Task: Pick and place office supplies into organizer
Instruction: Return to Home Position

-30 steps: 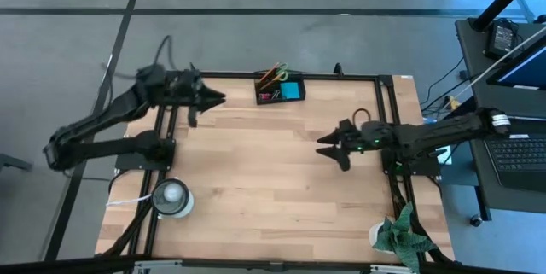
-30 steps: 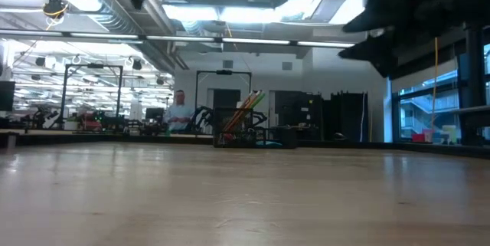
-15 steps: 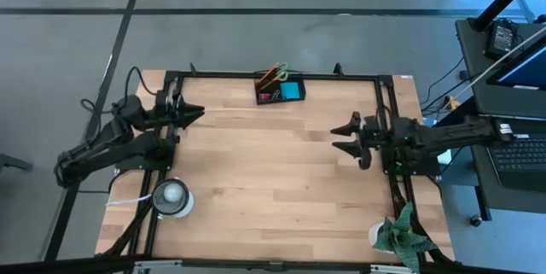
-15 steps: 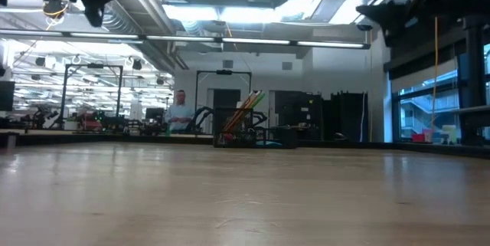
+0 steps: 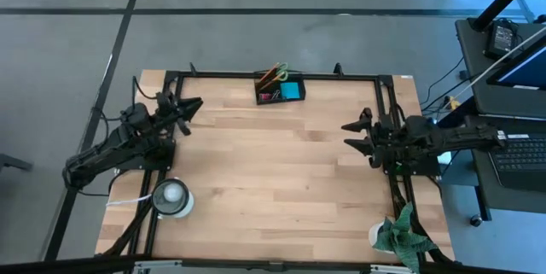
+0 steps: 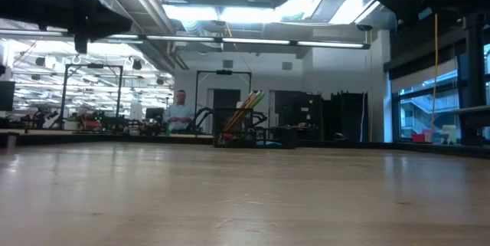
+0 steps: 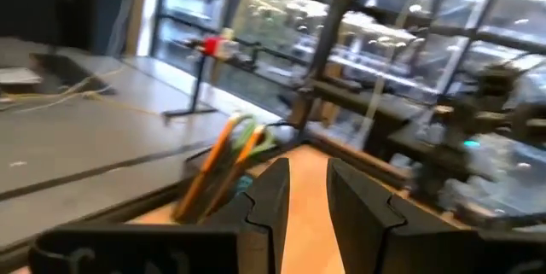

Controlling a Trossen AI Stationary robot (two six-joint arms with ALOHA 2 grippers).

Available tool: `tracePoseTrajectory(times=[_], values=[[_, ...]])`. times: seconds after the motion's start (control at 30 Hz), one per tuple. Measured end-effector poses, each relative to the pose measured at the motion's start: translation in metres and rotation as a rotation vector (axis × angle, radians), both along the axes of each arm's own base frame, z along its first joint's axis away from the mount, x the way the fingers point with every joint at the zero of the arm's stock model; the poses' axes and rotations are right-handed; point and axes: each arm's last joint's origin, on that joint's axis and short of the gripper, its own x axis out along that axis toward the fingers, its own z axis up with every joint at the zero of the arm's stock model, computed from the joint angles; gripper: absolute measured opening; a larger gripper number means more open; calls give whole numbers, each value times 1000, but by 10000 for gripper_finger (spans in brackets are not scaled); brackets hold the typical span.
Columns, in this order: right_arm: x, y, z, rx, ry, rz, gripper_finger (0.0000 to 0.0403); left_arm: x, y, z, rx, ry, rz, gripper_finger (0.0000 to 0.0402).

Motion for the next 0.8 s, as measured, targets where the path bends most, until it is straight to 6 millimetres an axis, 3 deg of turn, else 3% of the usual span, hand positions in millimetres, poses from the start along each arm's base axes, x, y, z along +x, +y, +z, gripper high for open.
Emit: tracePoseTrajectory(times=[0.3,0.8], values=[[-9,-1,-42,20,-163,-6,232,9,7,-23,43,-35,53,75],[-9,-1,-49,7,-80,-11,232,15,12,-53,40,94,110,75]])
